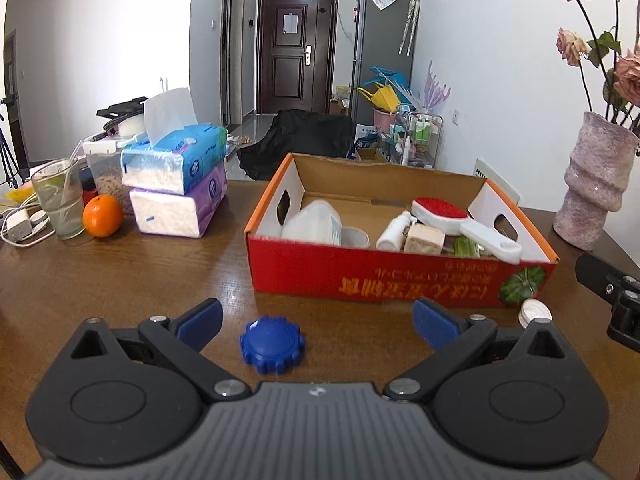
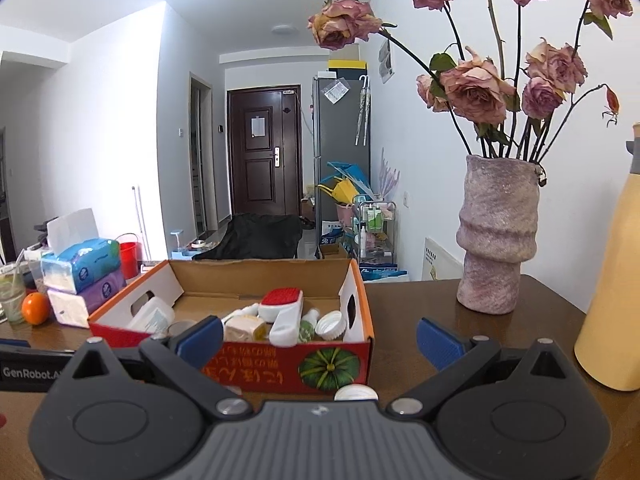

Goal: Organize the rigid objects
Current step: 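Withdraw both tools from the box toward the blue cap and small white cap, then grasp the blue gear-shaped cap with the left gripper while the right grasps the small white cap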

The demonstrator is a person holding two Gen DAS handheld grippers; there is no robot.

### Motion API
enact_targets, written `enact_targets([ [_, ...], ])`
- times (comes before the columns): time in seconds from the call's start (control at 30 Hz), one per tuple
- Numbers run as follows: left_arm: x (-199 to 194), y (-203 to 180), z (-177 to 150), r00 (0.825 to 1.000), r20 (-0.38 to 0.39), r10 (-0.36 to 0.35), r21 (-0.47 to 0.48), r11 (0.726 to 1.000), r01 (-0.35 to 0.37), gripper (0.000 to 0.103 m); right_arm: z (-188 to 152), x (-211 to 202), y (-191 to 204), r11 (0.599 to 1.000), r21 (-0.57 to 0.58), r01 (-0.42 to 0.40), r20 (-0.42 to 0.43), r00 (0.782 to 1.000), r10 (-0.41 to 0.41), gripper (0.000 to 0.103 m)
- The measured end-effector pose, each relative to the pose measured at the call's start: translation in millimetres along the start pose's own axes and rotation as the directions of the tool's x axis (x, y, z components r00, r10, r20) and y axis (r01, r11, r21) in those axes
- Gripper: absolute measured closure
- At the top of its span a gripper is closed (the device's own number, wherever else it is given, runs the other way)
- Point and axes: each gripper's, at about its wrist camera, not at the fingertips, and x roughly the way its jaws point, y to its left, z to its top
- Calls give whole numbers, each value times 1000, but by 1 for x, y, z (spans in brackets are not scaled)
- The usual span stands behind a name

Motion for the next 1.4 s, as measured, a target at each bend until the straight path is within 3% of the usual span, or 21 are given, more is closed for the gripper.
enact_targets([
  [0.6,-19,11,-30,998,-69,8,-13,1000,-9,0,-34,-31,-5,1000,16,21,-29,999,-21,0],
  [0.93,1,19,-39,991,-129,28,-24,999,-31,0,-48,-25,-12,998,35,43,-55,998,-41,0],
  [1.4,36,30,-39,986,-148,78,-30,996,-84,0,-58,-5,-17,997,45,58,-104,993,-53,0],
])
